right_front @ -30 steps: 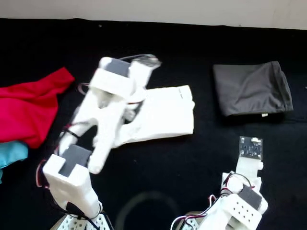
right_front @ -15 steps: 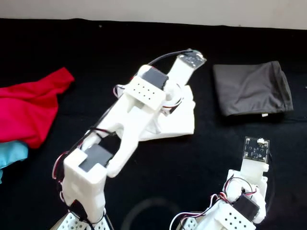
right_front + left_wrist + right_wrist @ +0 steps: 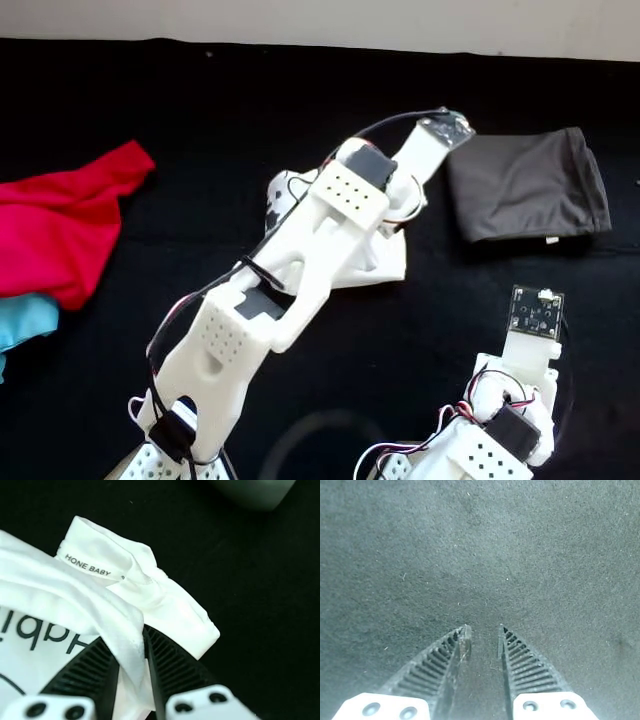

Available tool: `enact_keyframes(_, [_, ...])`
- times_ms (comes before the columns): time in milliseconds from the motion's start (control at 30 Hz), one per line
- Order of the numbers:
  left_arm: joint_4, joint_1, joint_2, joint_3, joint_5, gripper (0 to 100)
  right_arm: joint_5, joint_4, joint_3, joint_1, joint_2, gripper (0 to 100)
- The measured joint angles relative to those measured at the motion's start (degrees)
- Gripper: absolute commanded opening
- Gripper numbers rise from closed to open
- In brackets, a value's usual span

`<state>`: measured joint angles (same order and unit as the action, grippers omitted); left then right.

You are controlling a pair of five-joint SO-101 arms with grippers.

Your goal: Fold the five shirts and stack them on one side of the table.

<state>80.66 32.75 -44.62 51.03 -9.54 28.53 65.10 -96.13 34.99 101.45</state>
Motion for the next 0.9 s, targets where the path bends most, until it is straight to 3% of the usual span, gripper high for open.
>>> enact_keyframes(100, [3.69,0.18,-1.67,4.13,-0.09,21,0.00,0.00,0.00,0.00,0.00,9.9])
enact_keyframes(367, [12.48,-0.70,-2.11,18.64,6.15,21,0.00,0.00,0.00,0.00,0.00,9.9])
enact_keyframes(433, [15.12,-1.85,-2.11,23.30,6.24,14,0.00,0.00,0.00,0.00,0.00,9.9])
enact_keyframes(500, [17.41,-3.78,-2.02,24.79,6.24,0,0.00,0.00,0.00,0.00,0.00,9.9])
enact_keyframes(567, [18.46,-5.80,-2.02,23.21,6.24,4,0.00,0.00,0.00,0.00,0.00,9.9])
enact_keyframes(667, [18.64,-6.59,-2.02,17.05,6.24,0,0.00,0.00,0.00,0.00,0.00,9.9])
enact_keyframes(900, [16.97,-2.29,-2.02,3.43,6.42,1,0.00,0.00,0.00,0.00,0.00,9.9])
